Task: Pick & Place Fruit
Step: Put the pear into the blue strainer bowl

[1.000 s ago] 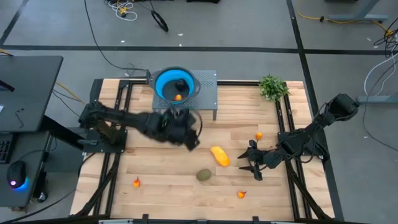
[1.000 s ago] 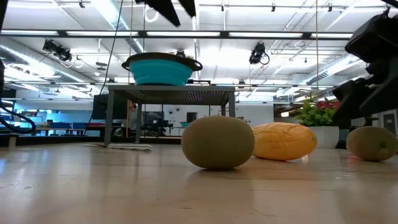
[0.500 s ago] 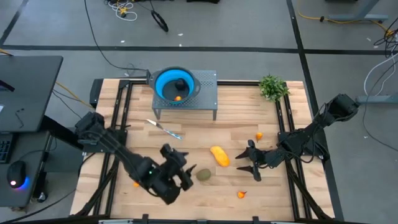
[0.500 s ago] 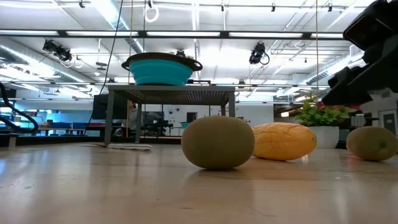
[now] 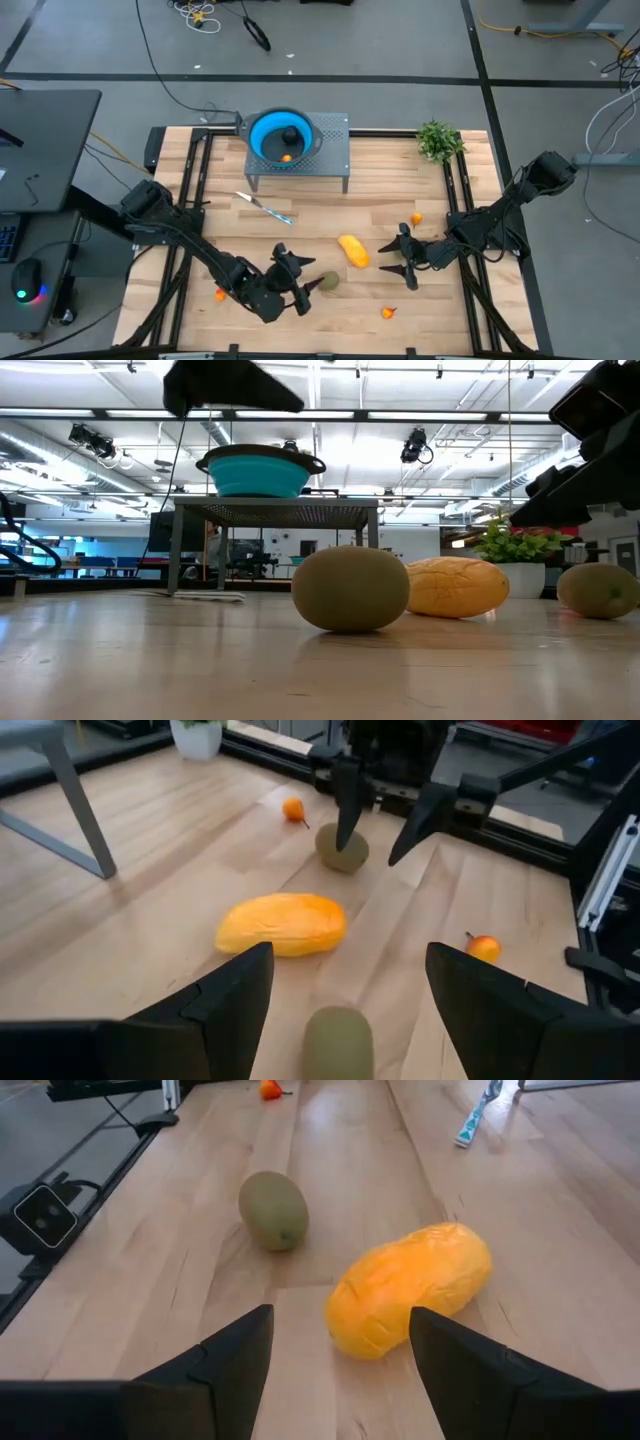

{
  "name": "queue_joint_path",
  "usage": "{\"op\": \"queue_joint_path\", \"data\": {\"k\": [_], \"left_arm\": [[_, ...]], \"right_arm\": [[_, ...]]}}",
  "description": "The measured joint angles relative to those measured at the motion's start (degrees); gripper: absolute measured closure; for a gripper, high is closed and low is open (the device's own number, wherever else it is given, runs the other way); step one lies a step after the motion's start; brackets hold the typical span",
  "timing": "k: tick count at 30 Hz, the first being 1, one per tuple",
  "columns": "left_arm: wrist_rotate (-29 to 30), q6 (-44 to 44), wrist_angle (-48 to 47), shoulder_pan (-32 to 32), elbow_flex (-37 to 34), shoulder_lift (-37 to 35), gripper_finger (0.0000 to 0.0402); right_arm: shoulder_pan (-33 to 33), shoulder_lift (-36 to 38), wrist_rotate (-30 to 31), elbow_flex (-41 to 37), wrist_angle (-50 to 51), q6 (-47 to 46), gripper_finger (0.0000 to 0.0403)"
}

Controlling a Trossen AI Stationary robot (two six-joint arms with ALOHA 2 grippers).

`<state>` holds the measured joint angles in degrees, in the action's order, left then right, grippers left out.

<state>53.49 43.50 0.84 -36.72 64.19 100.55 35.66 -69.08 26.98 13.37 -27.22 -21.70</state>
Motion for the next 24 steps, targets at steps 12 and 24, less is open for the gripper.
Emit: {"op": "queue_joint_path", "data": {"k": [12, 24], "left_arm": [[-2.44, 0.66, 6.52, 0.92, -5.27, 0.00, 0.0133], [-21.02, 6.96, 4.96, -0.04, -5.27, 0.00, 0.0133]], "right_arm": [[0.00, 0.00, 0.42, 0.00, 0.00, 0.13, 0.0158], [0.00, 0.00, 0.42, 0.00, 0.22, 0.11, 0.0158]]}}
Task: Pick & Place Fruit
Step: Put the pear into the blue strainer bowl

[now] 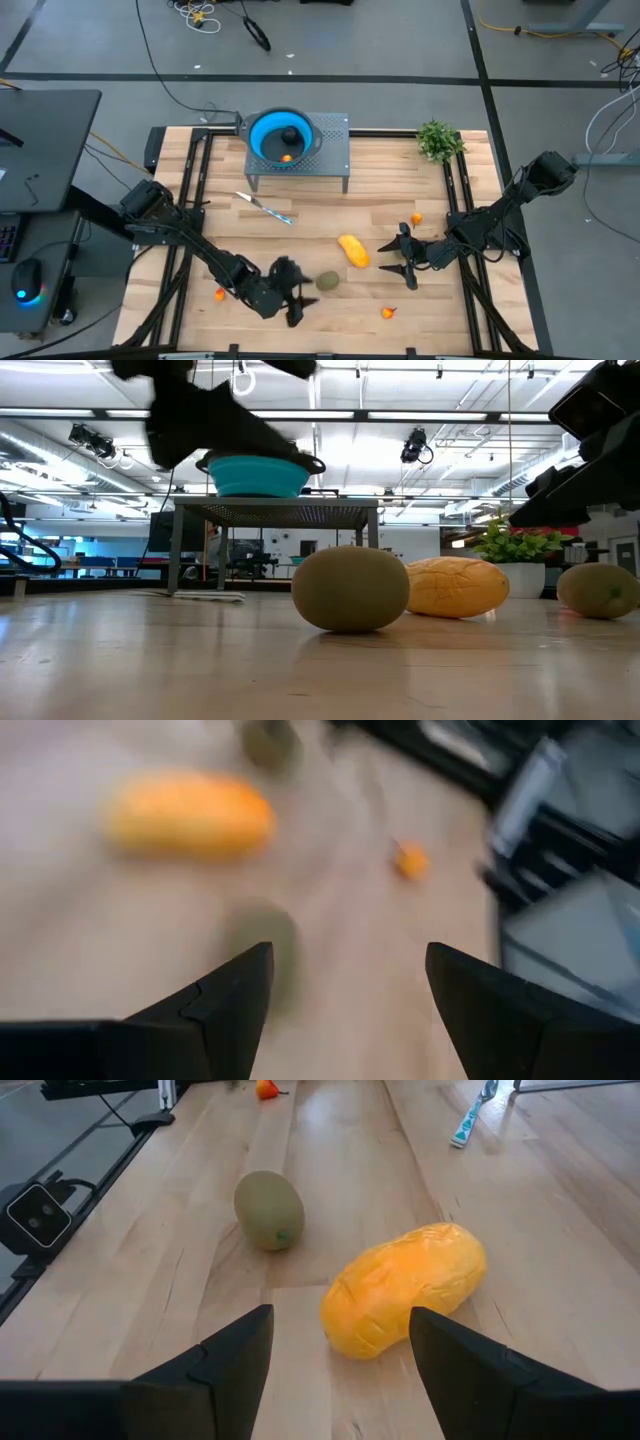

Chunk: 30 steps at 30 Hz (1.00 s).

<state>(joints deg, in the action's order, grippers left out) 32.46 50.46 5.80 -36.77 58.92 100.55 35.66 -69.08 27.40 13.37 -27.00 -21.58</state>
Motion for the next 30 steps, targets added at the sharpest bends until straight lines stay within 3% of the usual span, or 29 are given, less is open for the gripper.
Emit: {"op": "queue_joint_path", "data": {"k": [4, 9, 14, 17, 24, 30], "left_arm": [[-12.28, 7.99, -7.78, -1.11, 0.02, 0.00, 0.0133], [-19.95, 20.76, -24.82, -3.25, 0.02, -0.02, 0.0133], [-21.29, 25.66, -29.00, -5.89, 0.12, -0.04, 0.0133], [-25.45, 28.69, -32.95, -7.02, 1.22, -0.04, 0.0133], [-34.13, 34.47, -53.57, -8.29, 6.73, -0.04, 0.0137], [-30.33, 36.15, -65.90, -8.80, 12.06, -0.12, 0.0153]], "right_arm": [[0.00, 0.00, 0.00, 0.00, -0.01, 0.00, 0.0158], [0.00, 0.00, -0.01, 0.00, -0.05, -0.01, 0.0158], [0.00, 0.00, 0.04, 0.00, -0.20, -0.01, 0.0158], [0.00, 0.00, 0.54, 0.00, -0.20, -0.02, 0.0158], [0.00, 0.00, 0.62, 0.00, -0.22, -0.02, 0.0158], [0.00, 0.00, 0.61, 0.02, -0.22, -0.02, 0.0158]]}}
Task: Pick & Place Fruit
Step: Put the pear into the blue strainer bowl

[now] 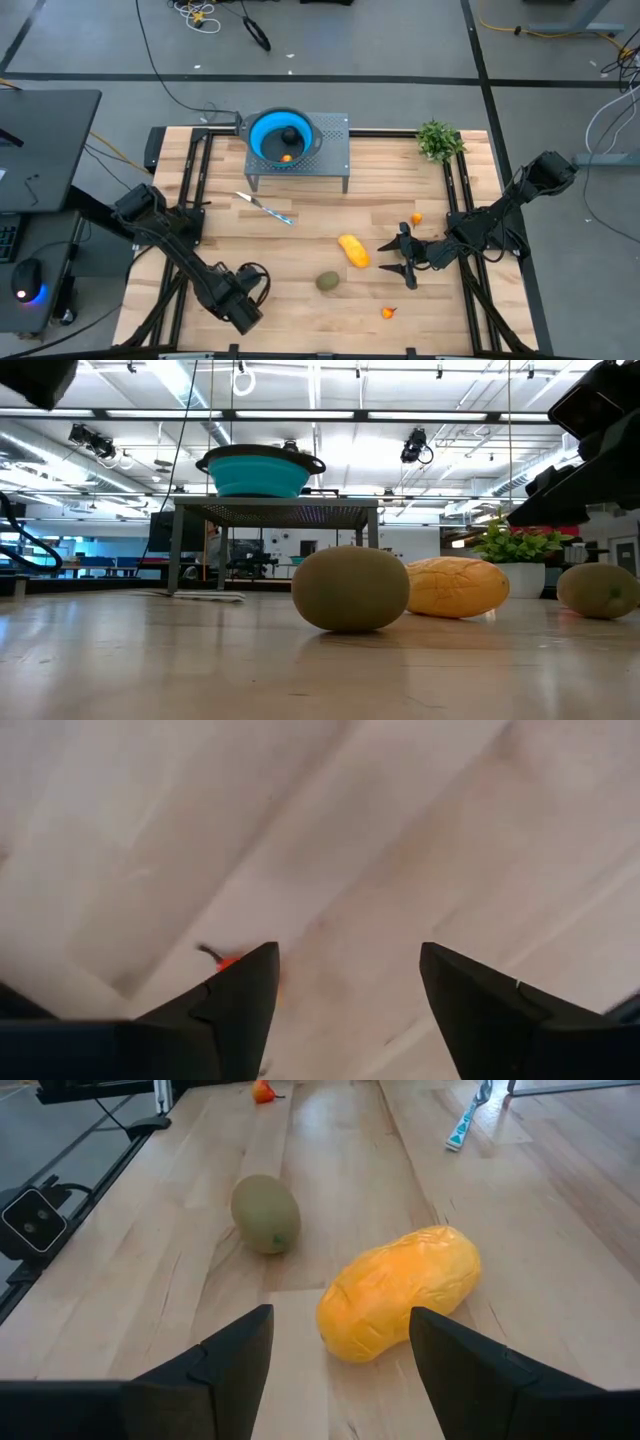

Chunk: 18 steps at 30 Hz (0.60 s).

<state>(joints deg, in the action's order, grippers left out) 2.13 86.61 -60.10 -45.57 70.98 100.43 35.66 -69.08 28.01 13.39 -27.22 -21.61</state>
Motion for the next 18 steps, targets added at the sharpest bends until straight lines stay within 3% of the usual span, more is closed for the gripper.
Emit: {"op": "queue_joint_path", "data": {"k": [9, 18], "left_arm": [[2.36, 10.02, -1.98, -3.70, 0.14, -0.01, 0.0164], [1.07, 29.41, -5.11, -7.46, 0.11, -0.01, 0.0159]], "right_arm": [[0.00, 0.00, -0.17, 0.00, 0.22, -0.13, 0.0158], [0.00, 0.00, -0.11, 0.00, 0.00, -0.03, 0.0158]]}}
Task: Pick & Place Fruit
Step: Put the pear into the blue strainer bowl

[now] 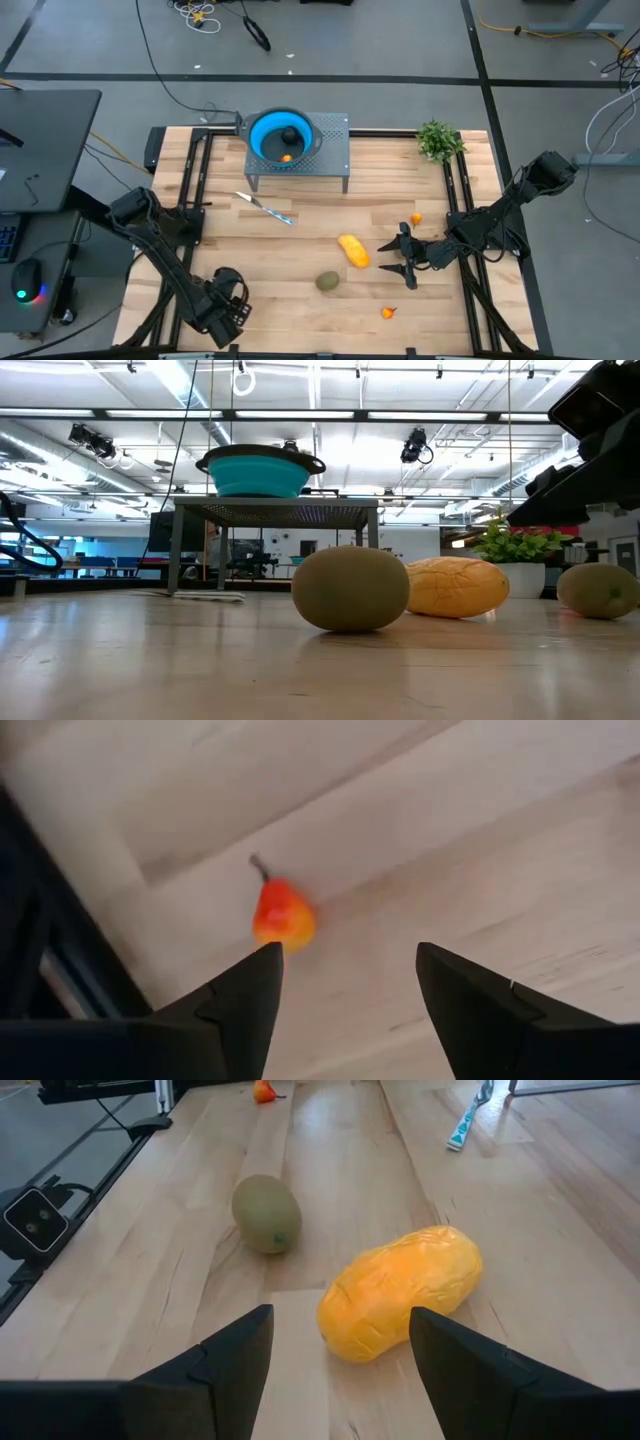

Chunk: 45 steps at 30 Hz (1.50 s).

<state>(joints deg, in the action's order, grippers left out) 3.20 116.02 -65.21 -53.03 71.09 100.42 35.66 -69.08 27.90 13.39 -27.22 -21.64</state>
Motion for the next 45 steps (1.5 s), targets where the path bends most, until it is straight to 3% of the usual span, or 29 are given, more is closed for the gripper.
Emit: {"op": "queue_joint_path", "data": {"k": [9, 16, 30, 36, 45], "left_arm": [[0.09, 7.77, 2.50, -1.80, -3.28, 0.00, 0.0132], [-2.94, 8.27, 6.38, -1.85, -7.54, 0.09, 0.0113], [0.74, 9.58, 6.64, -3.68, -7.52, 0.09, 0.0111], [6.16, 9.34, 6.58, -4.49, -7.53, 0.09, 0.0111], [6.19, 9.62, 6.45, -5.39, -7.52, 0.09, 0.0112]], "right_arm": [[0.00, 0.00, 0.02, 0.00, 0.00, 0.03, 0.0158], [0.00, 0.00, 0.07, 0.00, 0.00, 0.03, 0.0158], [0.00, 0.00, 0.07, 0.00, 0.04, 0.01, 0.0158], [0.00, 0.00, 0.07, 0.01, 0.04, 0.01, 0.0158], [0.00, 0.00, 0.07, 0.02, 0.04, 0.01, 0.0158]]}}
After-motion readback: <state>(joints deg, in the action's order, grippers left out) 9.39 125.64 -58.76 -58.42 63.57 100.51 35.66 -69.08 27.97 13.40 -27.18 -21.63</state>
